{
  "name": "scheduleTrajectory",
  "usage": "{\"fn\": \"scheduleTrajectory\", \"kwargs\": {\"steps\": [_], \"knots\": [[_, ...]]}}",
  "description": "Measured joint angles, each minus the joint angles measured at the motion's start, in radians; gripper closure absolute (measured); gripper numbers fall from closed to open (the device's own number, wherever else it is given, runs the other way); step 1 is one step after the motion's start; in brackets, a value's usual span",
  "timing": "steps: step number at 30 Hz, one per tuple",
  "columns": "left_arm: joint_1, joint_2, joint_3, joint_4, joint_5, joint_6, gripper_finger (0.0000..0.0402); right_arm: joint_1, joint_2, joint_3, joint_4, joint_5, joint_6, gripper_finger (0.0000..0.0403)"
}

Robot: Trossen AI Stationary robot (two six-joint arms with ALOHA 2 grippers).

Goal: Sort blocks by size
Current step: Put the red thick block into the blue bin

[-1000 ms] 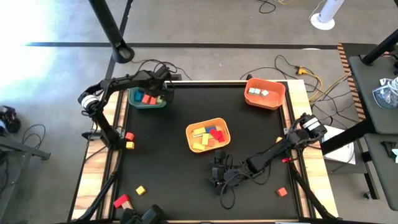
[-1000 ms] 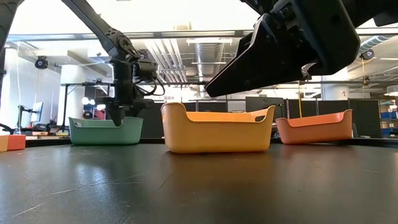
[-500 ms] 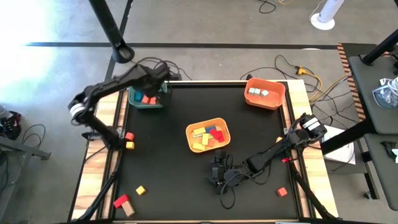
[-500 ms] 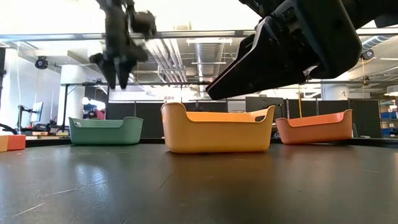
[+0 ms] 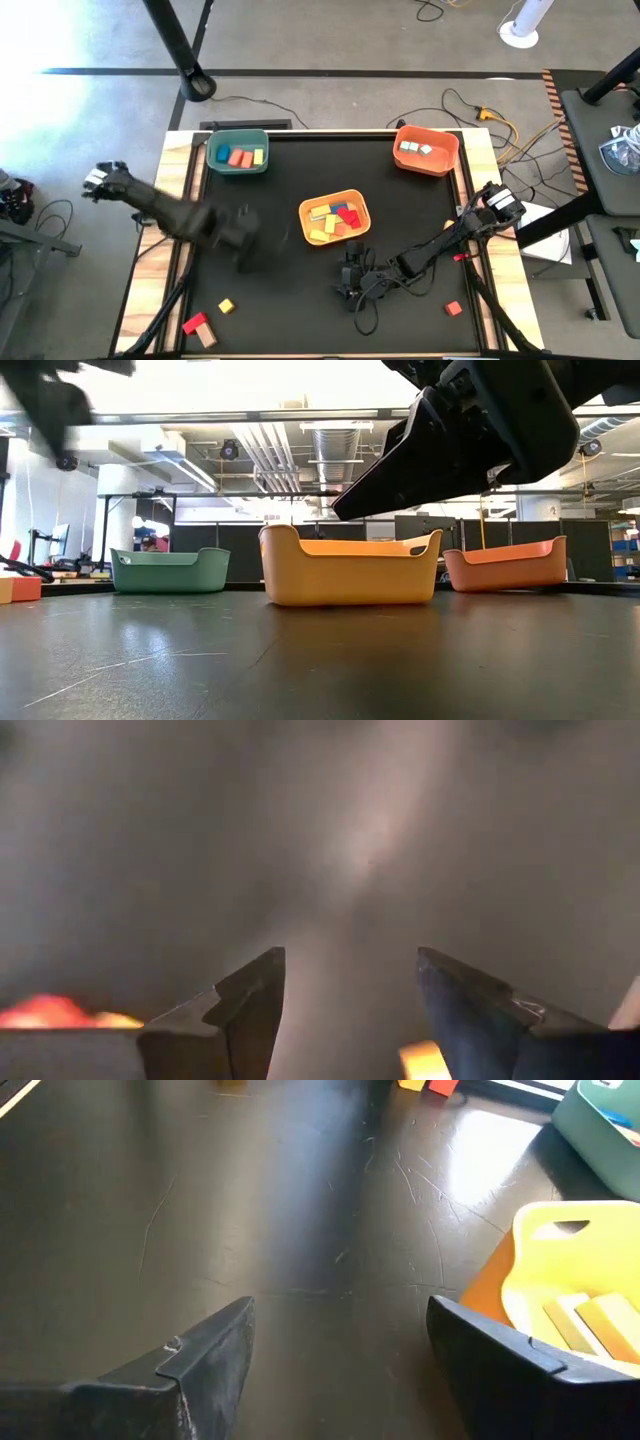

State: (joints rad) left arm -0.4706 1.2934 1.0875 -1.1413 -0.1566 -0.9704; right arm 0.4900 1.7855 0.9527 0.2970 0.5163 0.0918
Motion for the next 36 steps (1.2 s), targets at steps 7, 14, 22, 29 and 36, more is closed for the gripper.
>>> {"fn": "scheduleTrajectory", "kwargs": {"steps": [7,14,22,29,36], "knots": [[-0.401,0.091,-0.067,0.141,0.154,-0.397,0.0191,-0.004,0.000,0.000,0.043,0.000,-0.007,0.0115],[-0.527,0.213,-0.069,0.234,0.328,-0.619,0.0202,-0.006,0.000,0.000,0.061,0.001,-0.010,0.0097],[-0.510,0.298,-0.070,0.226,0.550,-0.641,0.0209,-0.006,0.000,-0.005,0.059,0.000,-0.013,0.0086],[-0.485,0.366,-0.069,0.216,0.699,-0.593,0.0181,-0.006,0.000,-0.009,0.058,0.000,-0.013,0.0091],[-0.484,0.452,-0.069,0.206,0.777,-0.450,0.0130,-0.006,0.000,-0.009,0.055,0.000,-0.013,0.0102]]}}
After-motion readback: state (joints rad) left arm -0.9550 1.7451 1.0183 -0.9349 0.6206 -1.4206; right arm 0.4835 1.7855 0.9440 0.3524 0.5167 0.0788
